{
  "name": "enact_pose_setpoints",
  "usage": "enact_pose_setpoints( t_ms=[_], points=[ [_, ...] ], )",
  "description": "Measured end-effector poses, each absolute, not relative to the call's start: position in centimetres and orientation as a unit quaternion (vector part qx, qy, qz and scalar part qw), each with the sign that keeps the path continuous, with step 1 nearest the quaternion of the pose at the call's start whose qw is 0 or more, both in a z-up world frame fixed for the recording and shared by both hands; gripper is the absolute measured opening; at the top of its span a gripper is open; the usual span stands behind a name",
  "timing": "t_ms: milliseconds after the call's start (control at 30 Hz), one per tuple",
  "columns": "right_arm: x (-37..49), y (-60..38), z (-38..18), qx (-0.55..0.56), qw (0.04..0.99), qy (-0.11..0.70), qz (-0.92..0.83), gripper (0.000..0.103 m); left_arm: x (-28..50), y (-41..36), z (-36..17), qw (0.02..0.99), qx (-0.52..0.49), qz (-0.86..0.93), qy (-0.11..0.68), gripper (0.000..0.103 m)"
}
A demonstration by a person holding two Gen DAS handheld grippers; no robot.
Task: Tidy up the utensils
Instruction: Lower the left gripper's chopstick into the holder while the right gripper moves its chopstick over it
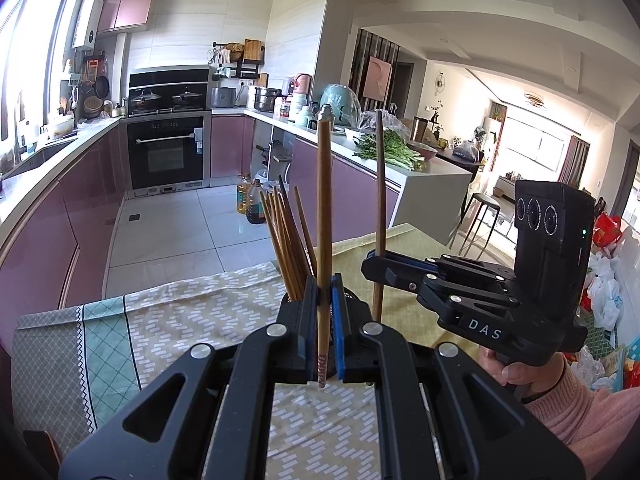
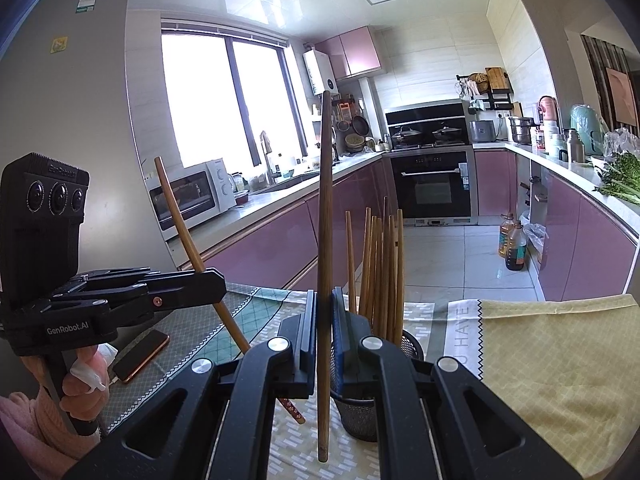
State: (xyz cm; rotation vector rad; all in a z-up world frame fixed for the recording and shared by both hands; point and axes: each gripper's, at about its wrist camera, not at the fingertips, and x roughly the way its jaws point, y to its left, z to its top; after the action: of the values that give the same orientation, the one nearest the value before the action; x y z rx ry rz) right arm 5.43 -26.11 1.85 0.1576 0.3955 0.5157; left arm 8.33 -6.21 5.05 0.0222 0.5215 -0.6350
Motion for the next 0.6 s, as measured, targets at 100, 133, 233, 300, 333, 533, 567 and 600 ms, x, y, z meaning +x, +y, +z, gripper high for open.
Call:
enact_pose_setpoints(
  t_ms=[100,133,233,300,333,533,567,600],
  points=[
    [5.48,-26.13,1.81,0.077,0.945,0.193,0.254,0.006,8.25,-6.26,5.07,0.917,0.010,-0.309,0.252,0.008],
    [5.52,-26.10,1.90,0.077,0.945,0.192,0.254,0.006,8.21,-6.30,5.08,0.917,0.010,-0.310,0.251,0.008],
    [5.62,-26.23,1.92,0.078,0.945,0.190,0.255,0.006,8.09,-6.27,5.13,0.917,0.010,-0.311,0.249,0.008],
    [5.72,-26.21,1.97,0.077,0.945,0.190,0.256,0.006,7.99,-6.19,5.22,0.918,0.010,-0.310,0.248,0.008],
    [5.89,-26.15,1.96,0.077,0.945,0.190,0.256,0.006,7.95,-6.18,5.28,0.918,0.010,-0.310,0.247,0.008],
    [5.95,-26.03,2.00,0.077,0.945,0.188,0.257,0.006,7.67,-6.28,5.66,0.919,0.011,-0.310,0.242,0.008],
    [5.98,-26.01,2.00,0.078,0.945,0.188,0.258,0.006,7.72,-6.29,5.74,0.919,0.011,-0.310,0.242,0.008],
    [5.95,-26.04,2.00,0.077,0.945,0.188,0.257,0.006,7.69,-6.29,5.75,0.920,0.011,-0.310,0.241,0.008]
  ],
)
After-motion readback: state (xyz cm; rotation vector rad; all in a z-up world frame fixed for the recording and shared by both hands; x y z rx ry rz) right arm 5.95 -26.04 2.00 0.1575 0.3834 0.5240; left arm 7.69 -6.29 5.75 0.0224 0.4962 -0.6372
